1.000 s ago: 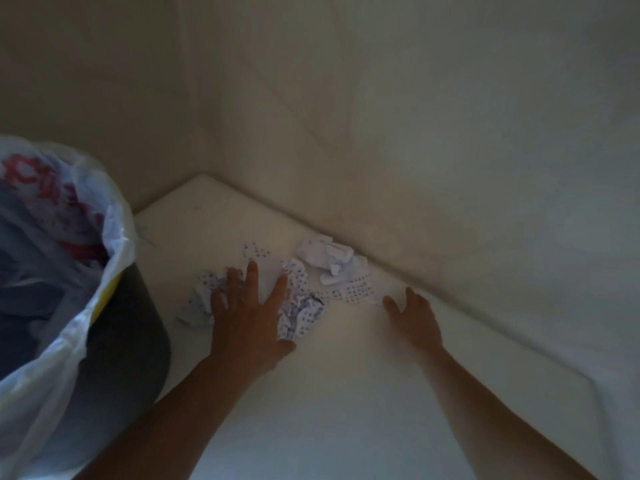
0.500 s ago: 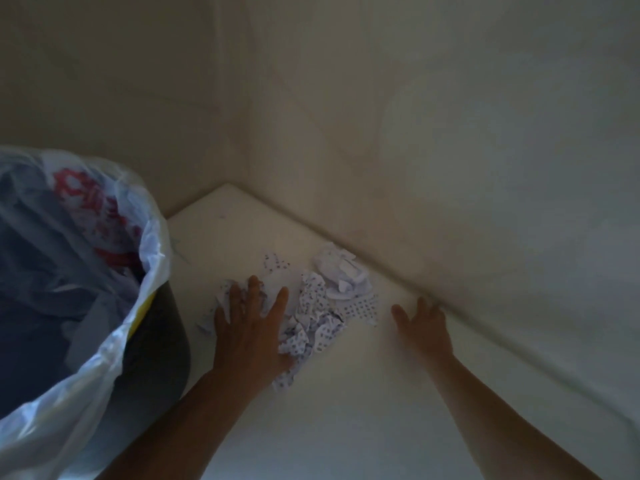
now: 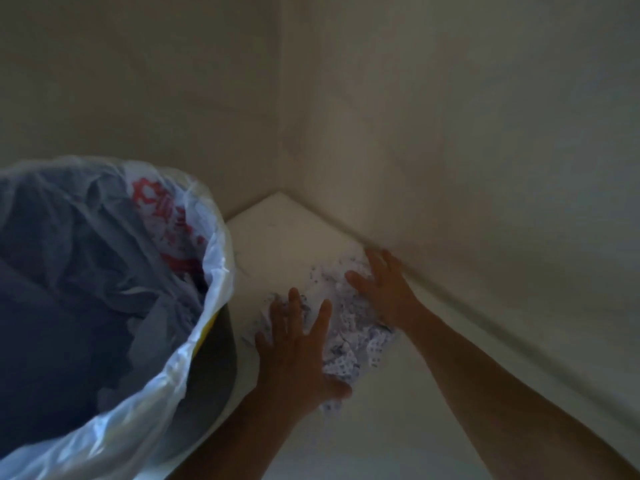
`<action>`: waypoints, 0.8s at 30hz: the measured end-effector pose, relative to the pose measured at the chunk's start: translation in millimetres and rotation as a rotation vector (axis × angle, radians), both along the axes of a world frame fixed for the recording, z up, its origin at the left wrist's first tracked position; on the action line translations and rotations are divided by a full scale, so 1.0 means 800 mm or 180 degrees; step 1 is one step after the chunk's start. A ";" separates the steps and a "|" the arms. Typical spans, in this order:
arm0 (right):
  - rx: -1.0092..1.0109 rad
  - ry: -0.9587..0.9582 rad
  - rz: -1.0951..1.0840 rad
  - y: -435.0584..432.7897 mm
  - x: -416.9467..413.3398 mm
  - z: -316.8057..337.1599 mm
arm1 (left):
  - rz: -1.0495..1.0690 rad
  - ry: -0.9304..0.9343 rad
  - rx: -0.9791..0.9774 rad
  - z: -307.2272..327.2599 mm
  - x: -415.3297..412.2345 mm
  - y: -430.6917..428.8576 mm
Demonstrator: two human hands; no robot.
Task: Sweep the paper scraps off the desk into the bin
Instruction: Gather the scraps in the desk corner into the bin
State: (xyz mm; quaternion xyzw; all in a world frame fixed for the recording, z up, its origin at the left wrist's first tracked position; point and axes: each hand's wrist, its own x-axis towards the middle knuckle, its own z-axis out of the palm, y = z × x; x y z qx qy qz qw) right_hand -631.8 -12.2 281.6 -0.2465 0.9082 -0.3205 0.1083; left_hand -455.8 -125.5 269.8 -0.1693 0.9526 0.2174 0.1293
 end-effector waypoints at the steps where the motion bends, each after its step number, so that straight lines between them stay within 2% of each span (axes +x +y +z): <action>1: 0.0244 0.0295 0.0285 -0.015 0.002 -0.009 | 0.0058 0.0001 -0.0067 -0.001 0.001 0.001; 4: 0.0687 -0.0282 0.0314 -0.044 0.024 -0.026 | 0.0409 0.0029 -0.0218 -0.002 0.003 0.004; 7: 0.0769 -0.0188 0.0616 -0.063 0.042 -0.038 | 0.0721 0.0125 -0.0183 0.000 0.008 0.003; 11: 0.0567 -0.0340 0.0827 -0.070 0.045 -0.032 | 0.0774 0.0225 -0.0150 0.000 0.012 -0.001; 14: 0.0025 -0.0751 0.0684 -0.061 0.038 -0.020 | 0.0784 0.0537 -0.0245 0.011 0.011 -0.001; 15: -0.0100 -0.0800 0.0587 -0.055 0.036 -0.014 | 0.0756 0.0466 -0.0206 0.017 0.010 0.002; 19: -0.0558 -0.1027 0.0158 -0.030 0.042 0.012 | 0.0825 0.0264 0.0436 0.050 0.009 0.019; 24: -0.1140 -0.1200 -0.0096 -0.018 0.063 0.079 | 0.1123 0.0962 0.1625 0.149 0.016 0.044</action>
